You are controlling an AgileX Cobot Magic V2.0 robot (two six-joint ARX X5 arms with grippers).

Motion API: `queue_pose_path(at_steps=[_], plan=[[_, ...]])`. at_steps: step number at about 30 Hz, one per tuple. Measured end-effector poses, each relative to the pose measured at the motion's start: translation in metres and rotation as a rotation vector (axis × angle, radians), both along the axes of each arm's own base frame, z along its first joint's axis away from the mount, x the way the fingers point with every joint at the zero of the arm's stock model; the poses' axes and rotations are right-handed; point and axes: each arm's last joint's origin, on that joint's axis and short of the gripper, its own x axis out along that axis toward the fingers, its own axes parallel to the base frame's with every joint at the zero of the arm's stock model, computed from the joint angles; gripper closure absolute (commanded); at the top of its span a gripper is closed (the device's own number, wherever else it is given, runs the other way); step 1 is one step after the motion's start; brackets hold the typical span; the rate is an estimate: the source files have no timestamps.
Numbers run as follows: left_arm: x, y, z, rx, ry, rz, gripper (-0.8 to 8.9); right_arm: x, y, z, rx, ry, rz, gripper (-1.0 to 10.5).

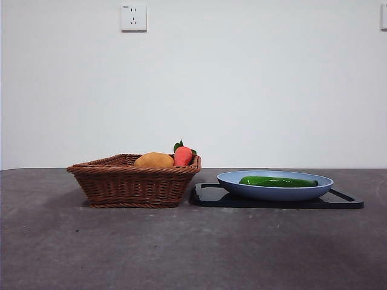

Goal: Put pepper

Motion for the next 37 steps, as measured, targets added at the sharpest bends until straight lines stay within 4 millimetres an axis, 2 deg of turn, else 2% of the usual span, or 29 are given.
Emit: queue_pose_path(at_steps=[3,6,15,37], plan=[[0.0,0.0,0.0,0.0,0.0,-0.001,8.05,0.003,0.0,-0.031,0.026,0.057,-0.007,9.4],[0.0,0.0,0.0,0.0,0.0,0.0,8.05,0.004,0.0,-0.05,0.039,0.09,-0.008,9.4],[0.0,0.0,0.0,0.0,0.0,0.0,8.05,0.005,0.0,-0.073,0.047,0.121,-0.013,9.4],[0.0,0.0,0.0,0.0,0.0,-0.001,8.05,0.005,0.0,-0.078,0.058,0.128,-0.014,9.4]])
